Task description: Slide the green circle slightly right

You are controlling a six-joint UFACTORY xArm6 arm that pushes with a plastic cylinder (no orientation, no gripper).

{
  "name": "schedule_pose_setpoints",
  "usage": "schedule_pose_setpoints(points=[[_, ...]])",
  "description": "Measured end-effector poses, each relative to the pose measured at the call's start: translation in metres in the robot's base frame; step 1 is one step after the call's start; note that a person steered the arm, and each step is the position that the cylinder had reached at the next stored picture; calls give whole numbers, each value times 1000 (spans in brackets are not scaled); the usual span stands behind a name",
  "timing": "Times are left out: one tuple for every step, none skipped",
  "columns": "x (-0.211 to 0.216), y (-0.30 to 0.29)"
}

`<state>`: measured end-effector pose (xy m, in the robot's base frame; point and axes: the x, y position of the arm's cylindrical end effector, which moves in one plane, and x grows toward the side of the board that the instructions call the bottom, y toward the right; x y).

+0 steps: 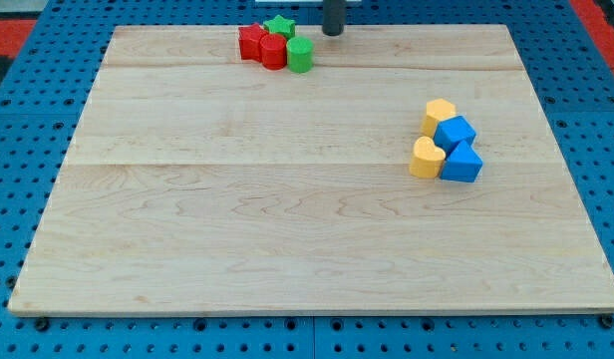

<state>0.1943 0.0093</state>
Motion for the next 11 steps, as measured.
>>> schedule_pose_setpoints(points=[[12,-52],[40,-42],[41,51],[55,94],[47,70],[21,42],[38,-15],[68,-46],[92,8],[86,50],[52,46]])
